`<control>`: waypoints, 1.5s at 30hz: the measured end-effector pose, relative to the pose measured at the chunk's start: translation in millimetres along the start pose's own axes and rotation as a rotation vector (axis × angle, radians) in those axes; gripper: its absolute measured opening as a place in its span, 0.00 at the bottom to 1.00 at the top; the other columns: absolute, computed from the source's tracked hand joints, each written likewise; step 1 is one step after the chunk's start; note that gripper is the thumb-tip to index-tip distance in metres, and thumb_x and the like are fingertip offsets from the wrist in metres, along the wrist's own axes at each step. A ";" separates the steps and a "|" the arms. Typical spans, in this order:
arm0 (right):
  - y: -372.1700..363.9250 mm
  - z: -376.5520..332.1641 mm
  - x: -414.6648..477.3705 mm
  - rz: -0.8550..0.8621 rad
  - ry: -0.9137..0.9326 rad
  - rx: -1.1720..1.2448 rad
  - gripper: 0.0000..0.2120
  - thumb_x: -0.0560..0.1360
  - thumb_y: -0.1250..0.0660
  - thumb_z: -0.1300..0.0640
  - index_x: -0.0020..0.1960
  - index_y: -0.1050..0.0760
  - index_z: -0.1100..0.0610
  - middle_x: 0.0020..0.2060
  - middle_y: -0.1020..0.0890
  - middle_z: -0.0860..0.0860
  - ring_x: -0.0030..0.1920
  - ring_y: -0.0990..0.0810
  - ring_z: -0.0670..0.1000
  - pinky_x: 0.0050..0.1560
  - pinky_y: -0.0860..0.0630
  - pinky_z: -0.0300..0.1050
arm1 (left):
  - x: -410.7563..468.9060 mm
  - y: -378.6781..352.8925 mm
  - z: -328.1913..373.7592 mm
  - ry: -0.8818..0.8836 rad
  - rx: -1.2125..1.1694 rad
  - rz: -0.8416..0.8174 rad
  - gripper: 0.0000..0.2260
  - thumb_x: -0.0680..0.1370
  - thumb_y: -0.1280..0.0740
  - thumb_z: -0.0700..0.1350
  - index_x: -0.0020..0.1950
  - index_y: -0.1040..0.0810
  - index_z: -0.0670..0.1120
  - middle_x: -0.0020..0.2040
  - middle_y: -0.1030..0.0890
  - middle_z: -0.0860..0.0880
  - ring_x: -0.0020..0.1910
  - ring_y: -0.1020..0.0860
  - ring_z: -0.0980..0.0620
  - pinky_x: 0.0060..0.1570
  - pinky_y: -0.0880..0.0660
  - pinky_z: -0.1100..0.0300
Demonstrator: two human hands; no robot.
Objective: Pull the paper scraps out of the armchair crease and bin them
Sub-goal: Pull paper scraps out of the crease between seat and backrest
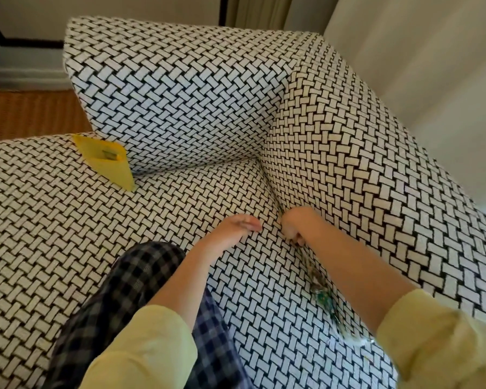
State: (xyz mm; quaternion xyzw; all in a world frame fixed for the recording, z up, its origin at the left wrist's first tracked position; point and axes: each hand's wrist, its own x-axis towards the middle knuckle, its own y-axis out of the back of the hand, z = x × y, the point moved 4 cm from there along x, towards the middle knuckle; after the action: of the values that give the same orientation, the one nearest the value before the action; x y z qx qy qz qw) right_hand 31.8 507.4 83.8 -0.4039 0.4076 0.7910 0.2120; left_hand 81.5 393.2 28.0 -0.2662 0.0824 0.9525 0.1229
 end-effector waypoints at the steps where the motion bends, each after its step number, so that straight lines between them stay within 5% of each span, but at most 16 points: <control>1: -2.1 -0.7 -0.5 -0.015 -0.006 -0.031 0.19 0.79 0.45 0.63 0.69 0.37 0.65 0.45 0.25 0.55 0.31 0.35 0.47 0.48 0.26 0.40 | 1.8 -0.1 2.1 0.013 -0.003 0.006 0.12 0.77 0.40 0.36 0.54 0.24 0.50 0.62 0.23 0.50 0.65 0.29 0.52 0.67 0.35 0.54; 3: -4.0 -3.8 0.4 -0.022 -0.004 -0.096 0.19 0.79 0.44 0.62 0.69 0.36 0.64 0.45 0.28 0.54 0.35 0.33 0.48 0.61 0.30 0.44 | 3.6 0.8 8.4 0.034 0.015 0.032 0.11 0.76 0.38 0.38 0.55 0.23 0.49 0.64 0.24 0.49 0.67 0.31 0.50 0.67 0.36 0.53; 6: -12.4 -5.1 8.2 -0.003 -0.028 -0.121 0.23 0.78 0.42 0.60 0.72 0.41 0.62 0.64 0.31 0.56 0.58 0.29 0.52 0.66 0.34 0.48 | 4.6 -2.9 13.7 0.042 0.086 0.045 0.11 0.77 0.37 0.41 0.59 0.23 0.47 0.66 0.26 0.49 0.66 0.31 0.51 0.60 0.35 0.59; 8: -16.0 -5.0 13.6 0.055 -0.037 -0.127 0.23 0.78 0.42 0.58 0.71 0.40 0.61 0.67 0.32 0.54 0.66 0.32 0.54 0.65 0.34 0.48 | 4.3 -6.3 11.7 0.029 0.120 0.031 0.12 0.76 0.36 0.43 0.59 0.23 0.48 0.66 0.26 0.50 0.65 0.30 0.50 0.61 0.34 0.57; 14: -22.9 -5.1 20.9 0.286 -0.024 -0.121 0.12 0.79 0.43 0.61 0.61 0.28 0.60 0.58 0.24 0.53 0.58 0.24 0.51 0.56 0.27 0.43 | -1.8 -6.7 2.2 0.020 0.079 0.037 0.09 0.77 0.36 0.43 0.57 0.23 0.48 0.64 0.25 0.51 0.63 0.29 0.52 0.62 0.34 0.55; 17: -27.9 -5.1 19.3 0.349 0.020 -0.199 0.12 0.78 0.42 0.63 0.60 0.28 0.60 0.57 0.23 0.52 0.58 0.24 0.51 0.56 0.27 0.43 | -2.5 -7.1 0.6 0.017 0.074 0.039 0.09 0.78 0.38 0.42 0.57 0.23 0.47 0.63 0.24 0.52 0.57 0.27 0.57 0.55 0.32 0.61; 21: -32.4 -6.1 8.3 0.359 0.092 -0.317 0.12 0.76 0.38 0.63 0.59 0.28 0.59 0.57 0.24 0.51 0.58 0.24 0.51 0.55 0.27 0.44 | -4.5 -8.2 0.8 0.024 0.070 0.041 0.11 0.77 0.36 0.44 0.58 0.24 0.47 0.63 0.25 0.51 0.63 0.29 0.53 0.61 0.35 0.56; 25: -17.8 0.0 -15.2 0.433 0.143 -0.263 0.10 0.77 0.41 0.66 0.56 0.26 0.60 0.50 0.23 0.53 0.52 0.23 0.52 0.51 0.26 0.45 | -4.1 -8.8 4.2 0.042 0.061 0.065 0.10 0.77 0.37 0.41 0.57 0.23 0.47 0.60 0.24 0.53 0.61 0.29 0.54 0.56 0.35 0.59; 28: -8.7 4.3 -34.0 0.425 0.190 -0.290 0.04 0.76 0.40 0.66 0.45 0.30 0.58 0.34 0.31 0.50 0.42 0.28 0.51 0.46 0.27 0.44 | -5.4 -13.9 6.7 0.043 0.057 0.092 0.10 0.77 0.36 0.39 0.57 0.23 0.47 0.60 0.24 0.51 0.59 0.28 0.54 0.61 0.35 0.59; 32: -0.7 14.5 -59.6 0.461 0.242 -0.269 0.16 0.77 0.40 0.63 0.33 0.39 0.56 0.30 0.34 0.48 0.33 0.31 0.47 0.35 0.31 0.39 | -11.1 -35.8 11.9 0.015 0.126 0.030 0.15 0.75 0.35 0.38 0.61 0.26 0.46 0.61 0.24 0.48 0.55 0.25 0.52 0.50 0.27 0.62; 36: 0.4 25.8 -72.5 0.515 0.294 -0.224 0.11 0.77 0.39 0.61 0.36 0.32 0.56 0.30 0.31 0.47 0.39 0.25 0.49 0.45 0.22 0.43 | -8.9 -69.2 18.8 -0.031 0.203 -0.097 0.24 0.74 0.35 0.34 0.68 0.33 0.45 0.63 0.26 0.46 0.50 0.24 0.53 0.40 0.28 0.68; 38: -2.2 25.9 -74.4 0.523 0.301 -0.164 0.05 0.76 0.37 0.60 0.43 0.25 0.59 0.30 0.30 0.47 0.36 0.25 0.49 0.38 0.25 0.40 | -4.3 -83.9 20.2 -0.062 0.329 -0.096 0.25 0.74 0.34 0.35 0.70 0.34 0.46 0.64 0.27 0.47 0.41 0.25 0.55 0.35 0.28 0.67; 42: -3.5 26.8 -71.6 0.474 0.305 -0.035 0.05 0.74 0.34 0.61 0.39 0.26 0.59 0.28 0.30 0.48 0.27 0.32 0.46 0.28 0.34 0.35 | 10.4 -95.1 18.6 -0.101 0.675 0.068 0.19 0.74 0.32 0.43 0.64 0.29 0.47 0.58 0.24 0.47 0.45 0.22 0.50 0.46 0.22 0.57; 45: 8.2 30.1 -63.4 0.371 0.384 0.192 0.09 0.75 0.38 0.62 0.46 0.22 0.67 0.35 0.23 0.57 0.35 0.24 0.53 0.39 0.25 0.43 | 16.2 -100.4 19.6 -0.076 0.783 0.150 0.12 0.75 0.33 0.50 0.56 0.26 0.47 0.49 0.22 0.48 0.46 0.22 0.50 0.47 0.22 0.56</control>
State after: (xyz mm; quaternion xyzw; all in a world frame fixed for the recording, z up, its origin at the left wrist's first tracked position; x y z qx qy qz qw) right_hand 49.4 526.9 149.4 -0.4429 0.5804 0.6831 0.0200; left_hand 86.5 496.7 26.8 -0.1569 0.4539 0.8646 0.1481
